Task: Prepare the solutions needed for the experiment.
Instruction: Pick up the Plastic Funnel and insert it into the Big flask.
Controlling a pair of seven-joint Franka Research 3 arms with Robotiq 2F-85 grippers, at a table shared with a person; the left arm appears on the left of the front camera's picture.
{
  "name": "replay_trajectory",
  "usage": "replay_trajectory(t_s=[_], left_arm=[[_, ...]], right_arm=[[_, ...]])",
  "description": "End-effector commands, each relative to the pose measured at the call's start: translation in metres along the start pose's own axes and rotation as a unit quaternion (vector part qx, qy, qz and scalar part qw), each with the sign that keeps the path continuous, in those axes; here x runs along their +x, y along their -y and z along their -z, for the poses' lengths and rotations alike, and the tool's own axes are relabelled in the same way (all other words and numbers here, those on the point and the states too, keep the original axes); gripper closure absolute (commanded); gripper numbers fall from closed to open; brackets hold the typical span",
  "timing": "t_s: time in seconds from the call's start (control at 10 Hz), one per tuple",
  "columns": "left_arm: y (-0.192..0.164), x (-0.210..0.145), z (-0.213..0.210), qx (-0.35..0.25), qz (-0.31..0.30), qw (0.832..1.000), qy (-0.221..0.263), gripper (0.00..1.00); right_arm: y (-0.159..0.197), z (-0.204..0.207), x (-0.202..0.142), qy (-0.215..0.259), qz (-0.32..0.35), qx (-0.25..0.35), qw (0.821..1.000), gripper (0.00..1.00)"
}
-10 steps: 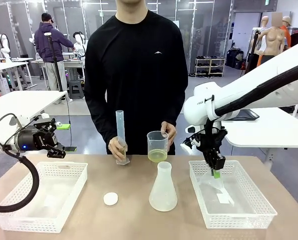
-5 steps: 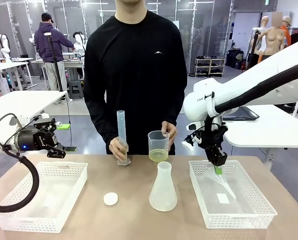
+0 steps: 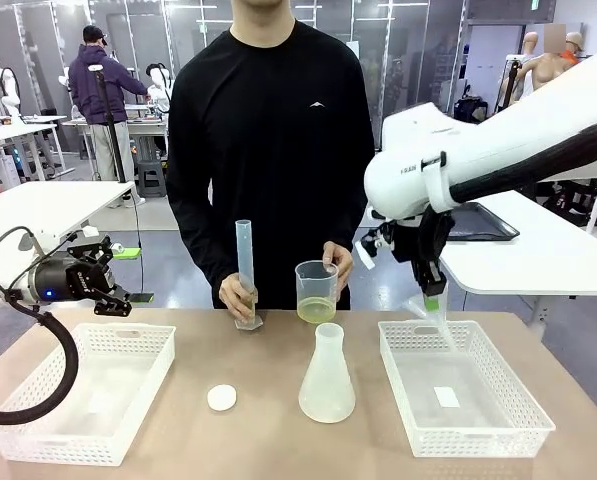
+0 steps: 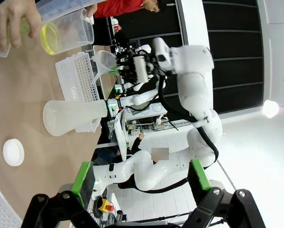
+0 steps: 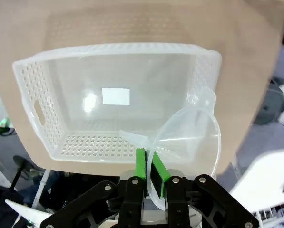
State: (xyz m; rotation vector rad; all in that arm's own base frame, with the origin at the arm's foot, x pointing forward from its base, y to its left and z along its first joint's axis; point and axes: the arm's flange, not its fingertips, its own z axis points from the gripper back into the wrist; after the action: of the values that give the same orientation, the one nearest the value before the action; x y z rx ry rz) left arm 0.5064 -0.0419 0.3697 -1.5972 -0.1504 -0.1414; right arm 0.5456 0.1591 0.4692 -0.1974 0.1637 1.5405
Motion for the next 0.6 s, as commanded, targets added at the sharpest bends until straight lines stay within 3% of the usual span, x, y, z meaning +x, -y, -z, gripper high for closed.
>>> replay_trajectory(t_s=[0.0,0.5], left_arm=[[0.003,0.000,0.000,0.002,0.003,1.000,-0.002,0.00],[0.003,0.000,0.000,0.002,0.003,1.000,-0.002,0.00]], right_arm=[[-0.038,-0.018,-0.006,-0.024,0.034,-0.072,0.997,1.00],[-0.129,-0.081,-0.017,-0.003,0.085,-0.273,0.958,1.00]])
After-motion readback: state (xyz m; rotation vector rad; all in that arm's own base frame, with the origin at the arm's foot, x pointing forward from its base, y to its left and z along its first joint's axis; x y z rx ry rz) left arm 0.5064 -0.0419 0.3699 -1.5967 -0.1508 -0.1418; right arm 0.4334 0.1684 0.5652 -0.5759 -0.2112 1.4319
